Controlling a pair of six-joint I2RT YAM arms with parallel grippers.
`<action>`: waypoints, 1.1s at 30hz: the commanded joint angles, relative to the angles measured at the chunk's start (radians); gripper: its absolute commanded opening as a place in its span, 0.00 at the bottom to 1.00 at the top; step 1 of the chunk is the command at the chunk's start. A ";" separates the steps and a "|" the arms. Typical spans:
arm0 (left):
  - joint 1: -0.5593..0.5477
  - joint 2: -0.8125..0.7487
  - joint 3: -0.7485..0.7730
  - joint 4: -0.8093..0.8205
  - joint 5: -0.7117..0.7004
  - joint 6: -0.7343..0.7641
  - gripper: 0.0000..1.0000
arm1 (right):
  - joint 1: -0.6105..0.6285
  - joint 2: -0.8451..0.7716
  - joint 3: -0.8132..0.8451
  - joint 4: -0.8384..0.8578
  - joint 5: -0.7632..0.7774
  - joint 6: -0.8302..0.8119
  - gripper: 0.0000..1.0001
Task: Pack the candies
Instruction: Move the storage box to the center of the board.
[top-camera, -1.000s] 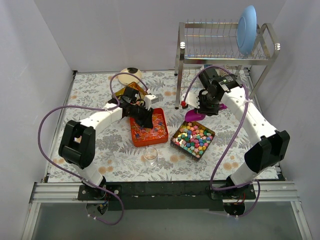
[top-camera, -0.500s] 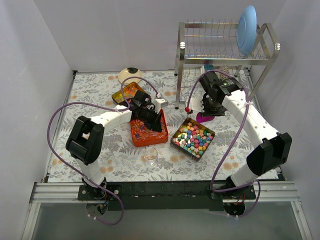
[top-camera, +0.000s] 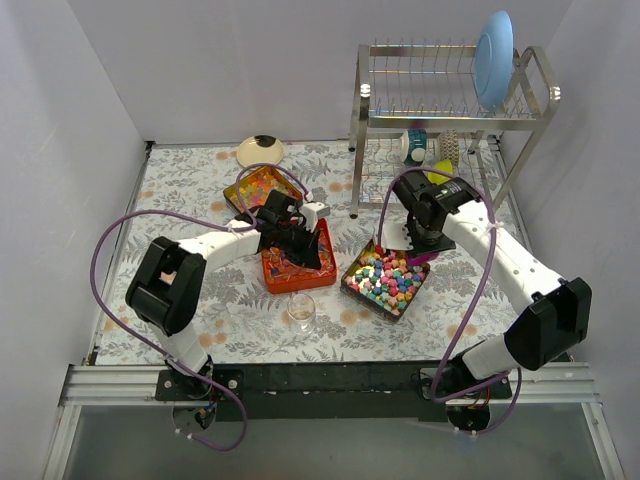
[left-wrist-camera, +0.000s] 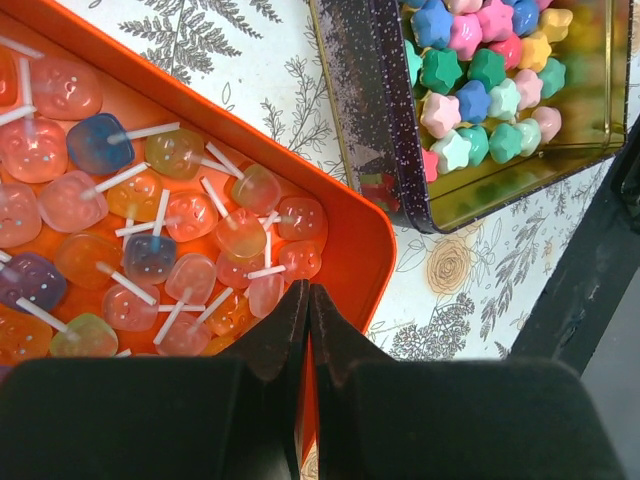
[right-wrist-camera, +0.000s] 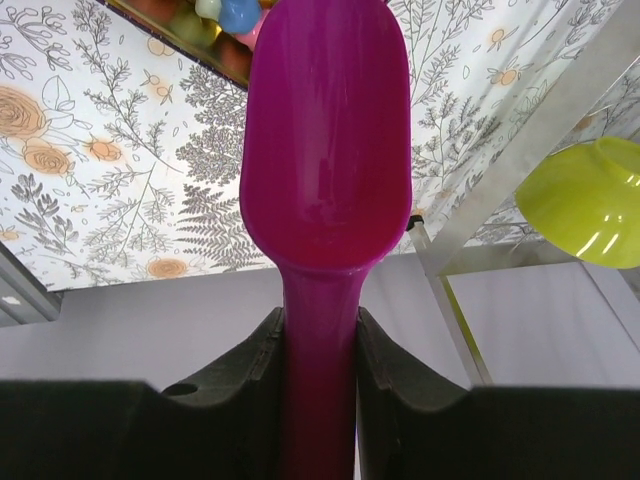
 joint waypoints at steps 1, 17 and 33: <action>-0.006 -0.066 -0.014 0.011 -0.025 -0.003 0.00 | 0.029 0.003 -0.015 -0.005 0.152 -0.173 0.01; -0.006 -0.078 -0.042 -0.001 0.011 0.019 0.00 | 0.086 0.006 -0.117 0.018 0.262 -0.078 0.01; -0.007 -0.081 -0.102 0.026 0.067 0.020 0.00 | 0.195 0.104 -0.145 0.014 0.290 -0.026 0.01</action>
